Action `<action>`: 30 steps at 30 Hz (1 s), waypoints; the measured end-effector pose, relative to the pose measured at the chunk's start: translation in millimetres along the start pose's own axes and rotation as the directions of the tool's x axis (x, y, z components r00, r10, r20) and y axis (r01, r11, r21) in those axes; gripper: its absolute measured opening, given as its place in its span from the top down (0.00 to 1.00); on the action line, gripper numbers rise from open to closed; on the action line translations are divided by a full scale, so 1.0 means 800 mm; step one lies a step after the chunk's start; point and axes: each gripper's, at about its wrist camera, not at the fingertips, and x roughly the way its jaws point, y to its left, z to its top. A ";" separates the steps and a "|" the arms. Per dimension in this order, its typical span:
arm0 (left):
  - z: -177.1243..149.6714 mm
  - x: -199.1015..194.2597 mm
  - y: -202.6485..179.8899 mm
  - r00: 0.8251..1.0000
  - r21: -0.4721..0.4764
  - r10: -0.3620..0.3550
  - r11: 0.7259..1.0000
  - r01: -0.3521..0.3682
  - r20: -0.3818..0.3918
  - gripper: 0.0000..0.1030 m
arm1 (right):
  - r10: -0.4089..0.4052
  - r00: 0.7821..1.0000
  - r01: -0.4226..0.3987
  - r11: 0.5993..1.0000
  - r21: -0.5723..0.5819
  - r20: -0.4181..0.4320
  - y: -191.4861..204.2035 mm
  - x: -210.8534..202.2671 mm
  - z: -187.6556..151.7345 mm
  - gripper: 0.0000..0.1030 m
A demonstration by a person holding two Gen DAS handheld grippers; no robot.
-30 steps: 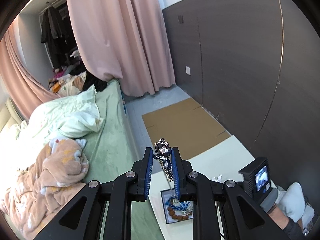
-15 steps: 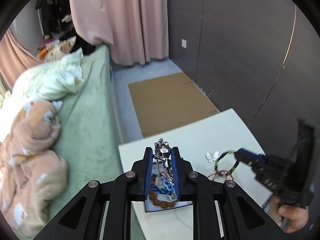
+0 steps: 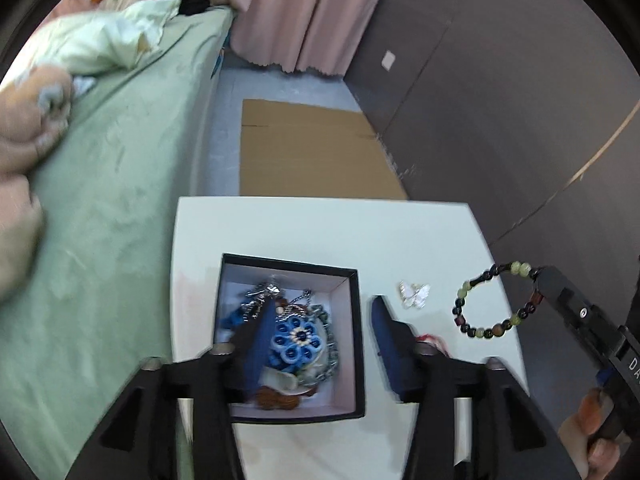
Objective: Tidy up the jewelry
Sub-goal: 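Lower the chain into the black box with the left tool while the right tool carries the bead bracelet there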
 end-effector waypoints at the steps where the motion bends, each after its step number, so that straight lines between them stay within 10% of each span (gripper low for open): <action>1: -0.002 -0.002 0.002 1.000 -0.016 -0.018 1.000 0.018 0.012 0.37 | 0.009 1.000 -0.009 1.000 0.004 0.001 0.002 0.002 0.000 0.91; 6: -0.006 -0.012 0.020 0.993 -0.078 -0.076 0.994 0.083 0.086 0.20 | 0.066 0.998 -0.066 0.998 0.013 0.000 0.013 0.014 -0.006 0.91; 17: -0.009 -0.041 0.067 0.977 -0.183 -0.150 0.967 0.177 0.152 0.17 | 0.136 0.991 -0.136 0.991 -0.006 0.003 0.051 0.053 -0.022 0.91; 30: -0.018 -0.081 0.108 0.970 -0.223 -0.063 0.968 0.117 0.234 0.17 | -0.010 0.999 0.007 0.997 -0.072 -0.041 0.072 0.108 -0.044 0.91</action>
